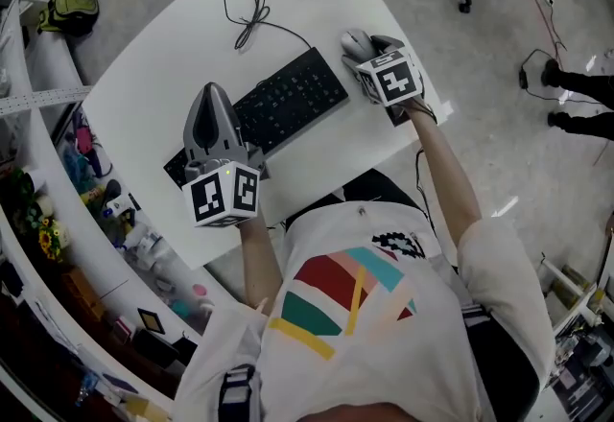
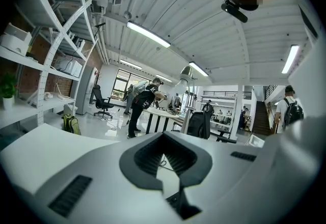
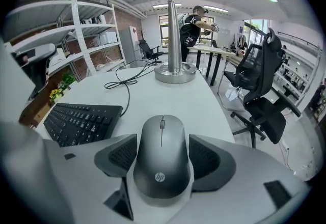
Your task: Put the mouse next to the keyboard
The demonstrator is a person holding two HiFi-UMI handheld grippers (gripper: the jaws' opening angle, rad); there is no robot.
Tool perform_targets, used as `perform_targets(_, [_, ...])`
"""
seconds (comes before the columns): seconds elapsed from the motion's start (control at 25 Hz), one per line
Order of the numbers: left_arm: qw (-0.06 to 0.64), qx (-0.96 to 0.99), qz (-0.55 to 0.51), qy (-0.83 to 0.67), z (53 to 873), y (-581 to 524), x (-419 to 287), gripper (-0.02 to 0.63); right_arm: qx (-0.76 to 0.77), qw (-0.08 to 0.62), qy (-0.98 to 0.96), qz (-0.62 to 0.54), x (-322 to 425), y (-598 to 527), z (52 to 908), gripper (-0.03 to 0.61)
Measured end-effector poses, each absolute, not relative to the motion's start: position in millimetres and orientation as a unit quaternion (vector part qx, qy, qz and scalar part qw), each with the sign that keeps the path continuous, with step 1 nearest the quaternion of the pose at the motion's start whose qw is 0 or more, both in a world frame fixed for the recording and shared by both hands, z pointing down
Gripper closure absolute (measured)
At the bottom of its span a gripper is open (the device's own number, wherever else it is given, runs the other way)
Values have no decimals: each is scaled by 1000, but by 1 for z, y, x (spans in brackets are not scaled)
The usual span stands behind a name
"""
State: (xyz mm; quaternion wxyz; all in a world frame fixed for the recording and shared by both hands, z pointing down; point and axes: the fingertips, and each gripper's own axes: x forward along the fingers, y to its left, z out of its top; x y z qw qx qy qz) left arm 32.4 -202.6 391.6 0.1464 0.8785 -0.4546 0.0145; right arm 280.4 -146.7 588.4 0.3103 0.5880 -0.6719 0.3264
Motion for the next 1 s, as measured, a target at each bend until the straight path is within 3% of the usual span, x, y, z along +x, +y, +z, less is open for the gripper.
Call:
perform_targets(0.32, [108, 870, -3, -481, 362, -204, -1, 571, 616, 279, -690, 259, 263, -170, 515, 275])
perform_targets(0.76, [33, 826, -44, -560, 281, -201, -103, 571, 463, 54, -855, 226, 75, -218, 336, 278])
perform_targets(0.8, [29, 822, -47, -566, 277, -198, -109, 571, 456, 39, -860, 224, 66, -219, 326, 290])
perform_targets(0.92, [21, 812, -51, -581, 269, -191, -126, 571, 459, 20, -866, 199, 48, -219, 302, 490])
perform_targets(1.0, [20, 806, -54, -589, 266, -187, -137, 571, 459, 20, -870, 179, 34, -218, 294, 562])
